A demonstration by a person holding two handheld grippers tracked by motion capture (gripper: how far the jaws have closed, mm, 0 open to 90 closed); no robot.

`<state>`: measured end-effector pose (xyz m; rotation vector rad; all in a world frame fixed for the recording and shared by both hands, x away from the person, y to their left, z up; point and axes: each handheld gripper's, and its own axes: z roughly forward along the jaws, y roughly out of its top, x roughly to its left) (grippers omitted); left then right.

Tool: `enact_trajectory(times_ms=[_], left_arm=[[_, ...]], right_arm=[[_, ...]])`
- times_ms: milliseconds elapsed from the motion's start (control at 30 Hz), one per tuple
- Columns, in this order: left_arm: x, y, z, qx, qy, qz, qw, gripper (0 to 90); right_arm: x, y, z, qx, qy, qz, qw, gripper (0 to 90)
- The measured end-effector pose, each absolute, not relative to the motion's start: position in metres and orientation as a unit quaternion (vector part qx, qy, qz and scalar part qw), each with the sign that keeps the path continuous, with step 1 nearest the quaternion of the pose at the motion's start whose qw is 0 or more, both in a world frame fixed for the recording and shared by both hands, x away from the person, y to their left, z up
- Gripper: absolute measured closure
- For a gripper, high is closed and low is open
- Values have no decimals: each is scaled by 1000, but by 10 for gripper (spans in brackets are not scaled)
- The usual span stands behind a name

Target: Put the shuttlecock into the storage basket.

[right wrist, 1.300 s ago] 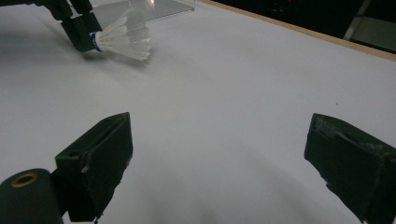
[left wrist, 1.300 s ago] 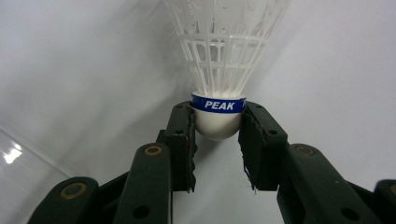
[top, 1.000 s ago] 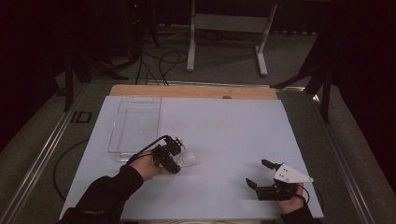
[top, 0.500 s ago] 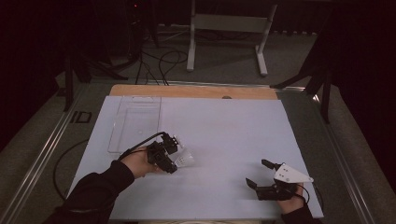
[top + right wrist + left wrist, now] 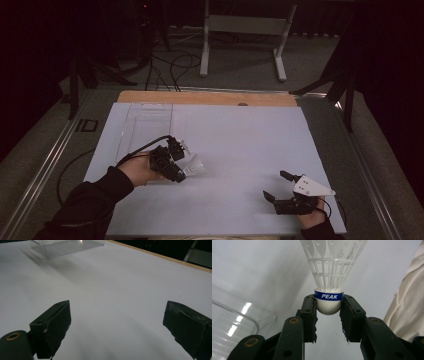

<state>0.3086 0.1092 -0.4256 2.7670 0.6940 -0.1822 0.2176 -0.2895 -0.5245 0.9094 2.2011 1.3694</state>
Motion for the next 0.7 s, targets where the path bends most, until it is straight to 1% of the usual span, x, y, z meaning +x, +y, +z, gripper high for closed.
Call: enact_trajectory(times_ms=[300, 700], left_arm=[[312, 118, -403, 958, 235, -58, 151, 668], [322, 133, -374, 954, 249, -40, 163, 667]], right_arm=[[218, -290, -525, 322, 786, 488, 198, 81], [218, -290, -525, 322, 786, 489, 198, 81]])
